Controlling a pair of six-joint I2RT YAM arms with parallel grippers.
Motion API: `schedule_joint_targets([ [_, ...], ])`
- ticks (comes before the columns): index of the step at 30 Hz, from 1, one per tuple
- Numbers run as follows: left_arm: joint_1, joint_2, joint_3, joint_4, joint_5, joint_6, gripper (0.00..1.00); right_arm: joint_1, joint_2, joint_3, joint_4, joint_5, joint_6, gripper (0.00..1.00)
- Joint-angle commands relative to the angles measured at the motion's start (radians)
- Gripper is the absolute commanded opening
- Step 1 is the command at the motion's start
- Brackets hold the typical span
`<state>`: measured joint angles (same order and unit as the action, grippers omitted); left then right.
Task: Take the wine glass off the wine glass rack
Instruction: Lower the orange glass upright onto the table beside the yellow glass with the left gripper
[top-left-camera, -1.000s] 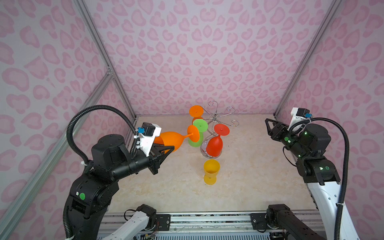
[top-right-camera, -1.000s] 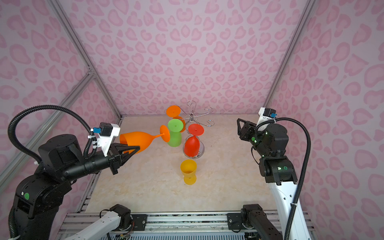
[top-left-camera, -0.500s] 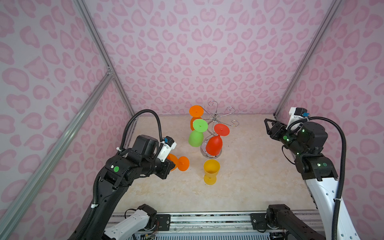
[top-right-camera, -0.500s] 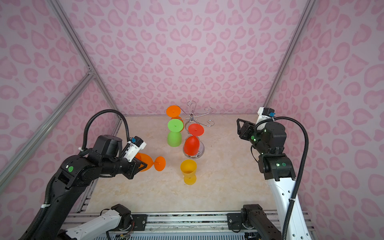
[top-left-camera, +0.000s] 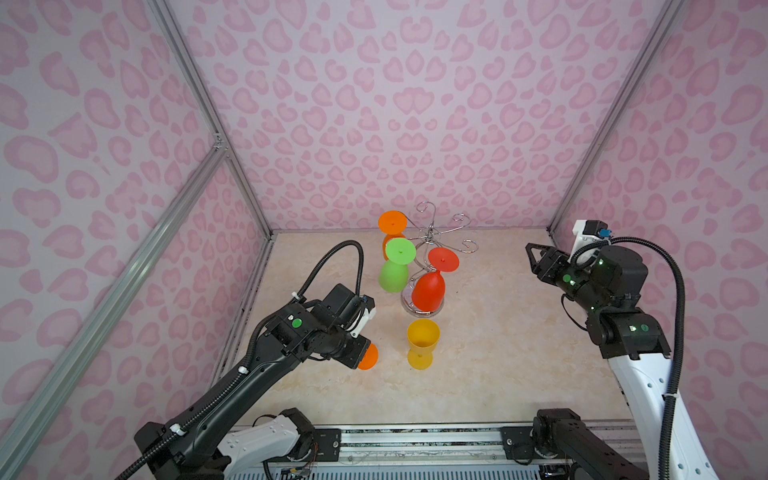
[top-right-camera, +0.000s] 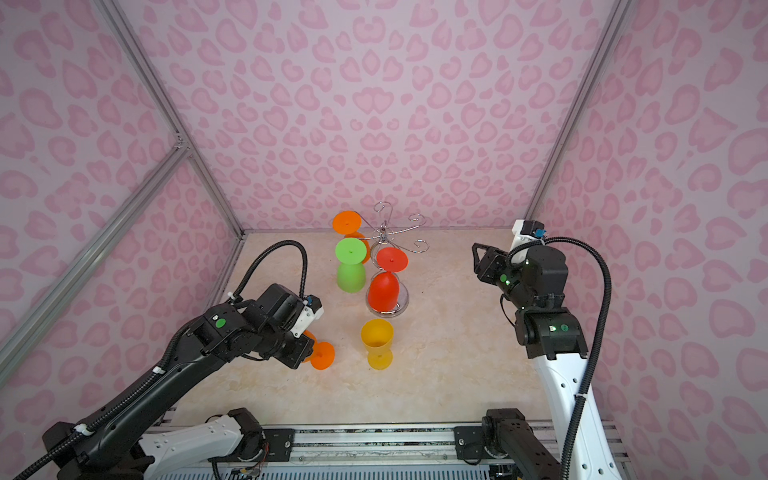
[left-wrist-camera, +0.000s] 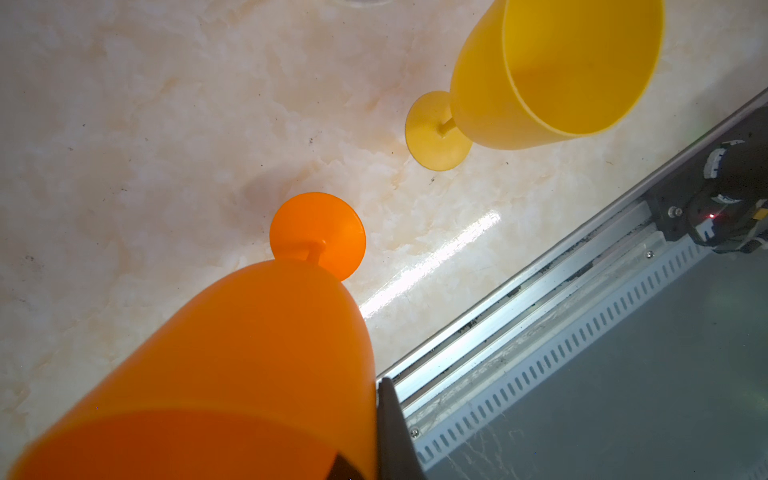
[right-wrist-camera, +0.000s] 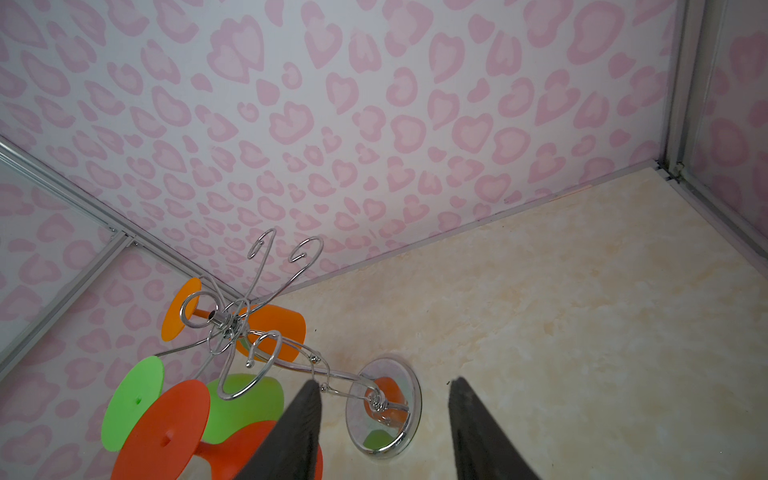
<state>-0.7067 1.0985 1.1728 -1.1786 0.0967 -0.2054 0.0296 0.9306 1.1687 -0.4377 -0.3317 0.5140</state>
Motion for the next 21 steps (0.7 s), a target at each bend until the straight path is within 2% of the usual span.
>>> schedule_joint_targets([
  [1,-0.002,0.021,-0.017,0.103,0.006,-0.031,0.02,-0.002,0.001,-0.013,0.026,-0.012,0.01,0.5],
  [21,-0.015,0.179,-0.02,0.131,-0.022,-0.014,0.02,-0.03,0.0,-0.05,0.044,-0.046,0.014,0.5],
])
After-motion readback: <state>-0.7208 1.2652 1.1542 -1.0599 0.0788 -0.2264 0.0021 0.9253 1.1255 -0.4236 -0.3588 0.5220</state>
